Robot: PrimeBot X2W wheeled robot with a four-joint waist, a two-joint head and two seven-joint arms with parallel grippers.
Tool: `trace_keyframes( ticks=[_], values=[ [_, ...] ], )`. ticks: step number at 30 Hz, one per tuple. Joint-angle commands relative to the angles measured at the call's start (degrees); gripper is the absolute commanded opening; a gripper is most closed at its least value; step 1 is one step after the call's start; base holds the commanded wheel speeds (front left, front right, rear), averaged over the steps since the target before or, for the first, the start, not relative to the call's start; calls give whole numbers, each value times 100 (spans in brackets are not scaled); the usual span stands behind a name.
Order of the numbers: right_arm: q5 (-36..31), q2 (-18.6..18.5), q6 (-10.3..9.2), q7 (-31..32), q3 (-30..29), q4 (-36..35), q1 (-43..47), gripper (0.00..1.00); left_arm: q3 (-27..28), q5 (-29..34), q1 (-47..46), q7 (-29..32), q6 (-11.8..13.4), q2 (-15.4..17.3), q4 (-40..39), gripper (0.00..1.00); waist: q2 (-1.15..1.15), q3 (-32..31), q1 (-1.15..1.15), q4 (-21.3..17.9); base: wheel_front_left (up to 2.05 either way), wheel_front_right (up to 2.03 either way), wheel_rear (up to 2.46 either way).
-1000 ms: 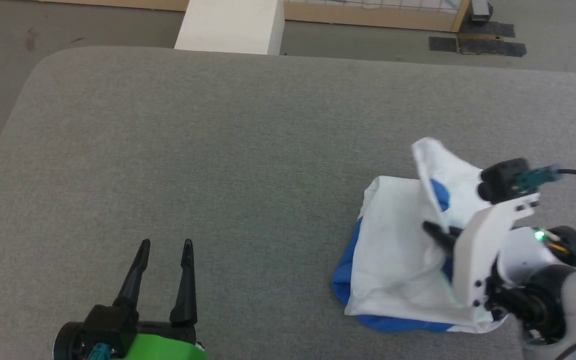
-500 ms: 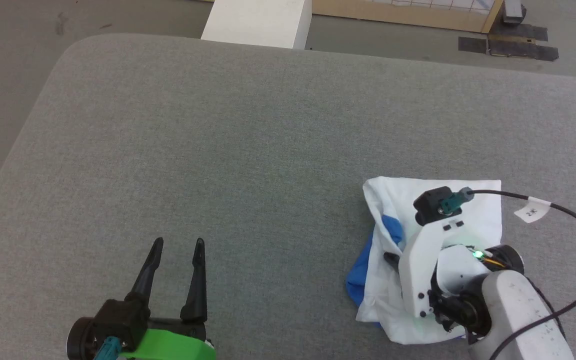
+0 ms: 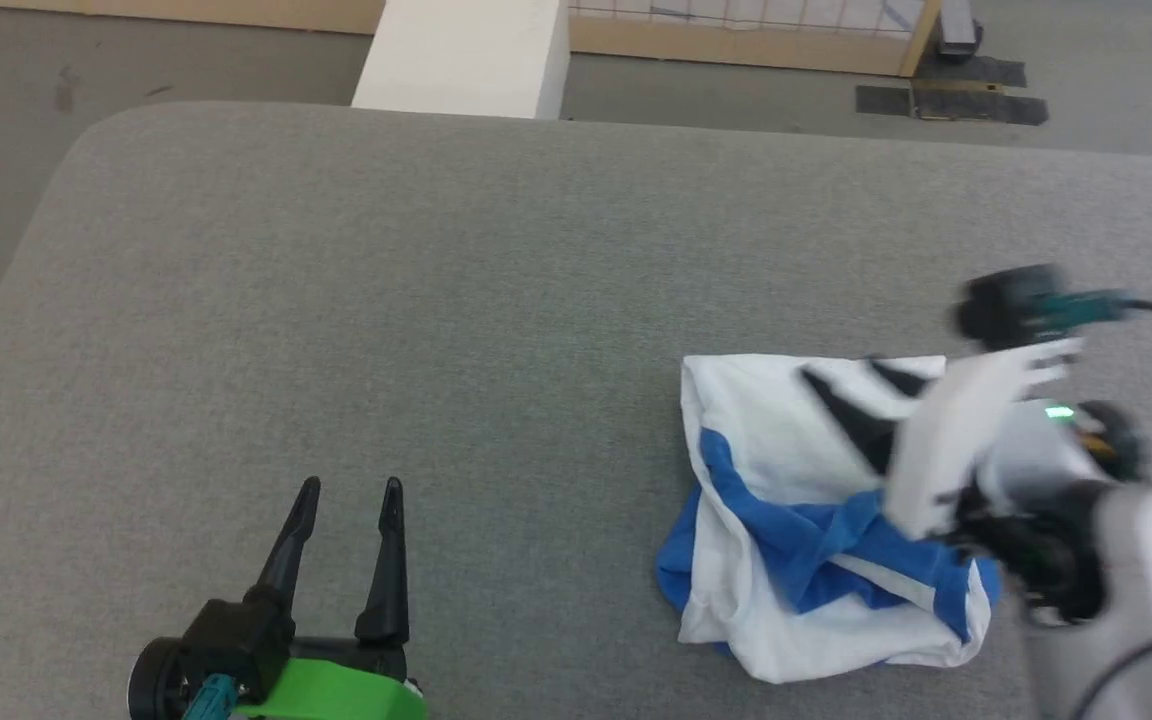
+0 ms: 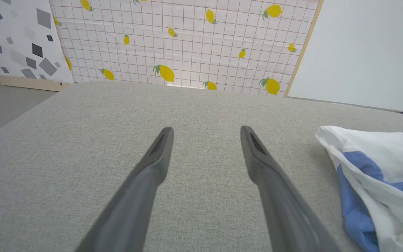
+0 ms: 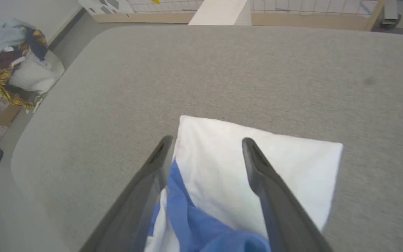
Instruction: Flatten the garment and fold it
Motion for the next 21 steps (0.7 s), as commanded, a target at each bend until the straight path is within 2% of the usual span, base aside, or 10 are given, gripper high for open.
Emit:
trace_keyframes(
  ticks=[1, 6, 11, 21],
  values=[
    [-152, -8, -9, 9, -273, -213, 168, 100, 13, 39, 40, -27, 22, 9, -46, 100, 0, -3, 0, -82, 0, 0, 0],
    [-341, -7, -9, 119, -1500, -771, 900, 100, -15, 55, 15, -24, 32, 36, -136, 100, 0, 149, 0, -142, 0, 0, 0],
    [-77, -7, -9, 75, -1522, -404, 1083, 100, -49, 47, -48, 3, 16, 63, -146, 100, 0, 271, 0, -91, 0, 0, 0],
    [-84, -6, -9, -148, -1271, 727, 816, 100, -98, 49, -183, 59, 8, 124, -144, 100, 0, 485, 0, 168, 0, 0, 0]
  ],
)
